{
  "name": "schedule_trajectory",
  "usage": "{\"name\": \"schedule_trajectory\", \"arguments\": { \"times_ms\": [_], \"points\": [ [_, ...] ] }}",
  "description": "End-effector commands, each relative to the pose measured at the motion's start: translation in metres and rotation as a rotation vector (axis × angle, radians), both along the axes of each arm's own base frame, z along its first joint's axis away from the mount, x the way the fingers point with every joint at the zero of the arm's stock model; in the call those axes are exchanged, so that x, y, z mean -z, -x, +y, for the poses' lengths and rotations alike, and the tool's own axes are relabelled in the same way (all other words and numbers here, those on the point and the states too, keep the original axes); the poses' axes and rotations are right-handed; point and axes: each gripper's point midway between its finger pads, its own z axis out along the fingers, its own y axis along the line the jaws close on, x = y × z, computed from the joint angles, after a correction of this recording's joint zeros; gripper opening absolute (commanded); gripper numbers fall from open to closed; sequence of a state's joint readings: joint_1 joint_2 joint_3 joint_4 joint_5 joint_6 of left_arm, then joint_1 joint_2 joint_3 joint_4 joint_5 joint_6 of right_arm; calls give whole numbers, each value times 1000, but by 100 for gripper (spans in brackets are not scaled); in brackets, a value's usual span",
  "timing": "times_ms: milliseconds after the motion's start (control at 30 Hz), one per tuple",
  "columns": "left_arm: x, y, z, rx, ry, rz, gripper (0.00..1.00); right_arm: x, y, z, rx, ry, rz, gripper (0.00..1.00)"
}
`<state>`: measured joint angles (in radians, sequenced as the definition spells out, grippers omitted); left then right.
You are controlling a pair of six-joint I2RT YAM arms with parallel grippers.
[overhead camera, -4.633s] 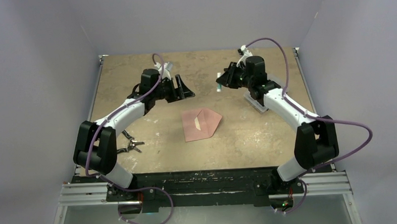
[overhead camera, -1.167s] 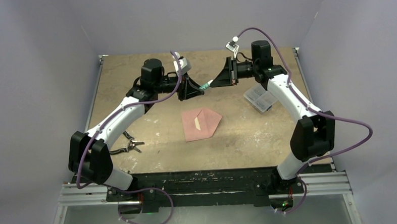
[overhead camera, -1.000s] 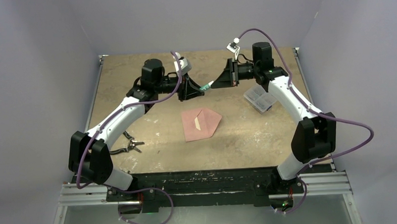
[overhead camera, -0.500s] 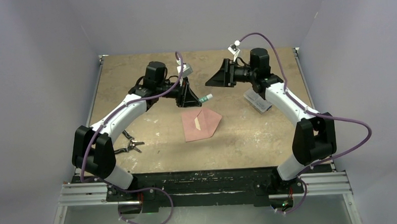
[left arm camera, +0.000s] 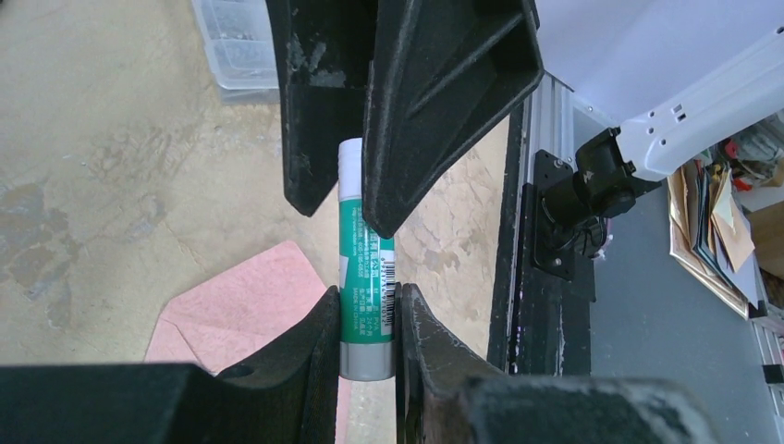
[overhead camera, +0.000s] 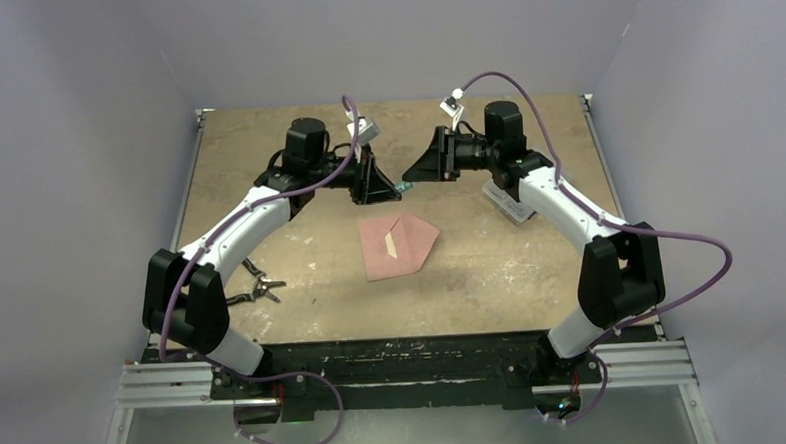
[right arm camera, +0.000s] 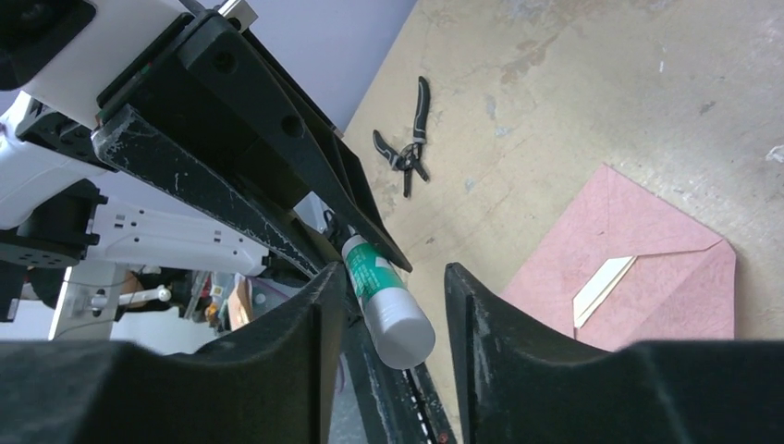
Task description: Place the letter into the envelope and seal it
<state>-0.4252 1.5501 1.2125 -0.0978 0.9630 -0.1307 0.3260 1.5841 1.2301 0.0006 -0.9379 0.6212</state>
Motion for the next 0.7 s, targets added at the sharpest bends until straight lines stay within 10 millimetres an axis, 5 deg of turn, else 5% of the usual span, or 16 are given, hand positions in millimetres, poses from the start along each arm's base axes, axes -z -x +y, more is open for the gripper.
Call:
{"name": "schedule_trajectory", "arguments": {
  "times_ms": [0, 233, 300, 433, 667],
  "points": [
    [-13, -10, 2, -21, 32, -47, 0, -10, 8, 1, -36, -20, -15, 40],
    [-11, -21, 7, -65, 21, -23, 0, -16, 12, 2, -52, -44, 7, 9],
    [-9, -25, 6, -71, 13, 2, 19, -19, 13, 4, -60, -54, 4, 1],
    [-6, -26, 0, -51, 32, 41, 52, -15, 16, 11, -79, -51, 12, 0],
    [3, -23, -7, -8, 33, 55, 55, -14, 14, 13, -86, -43, 5, 0]
  ]
}}
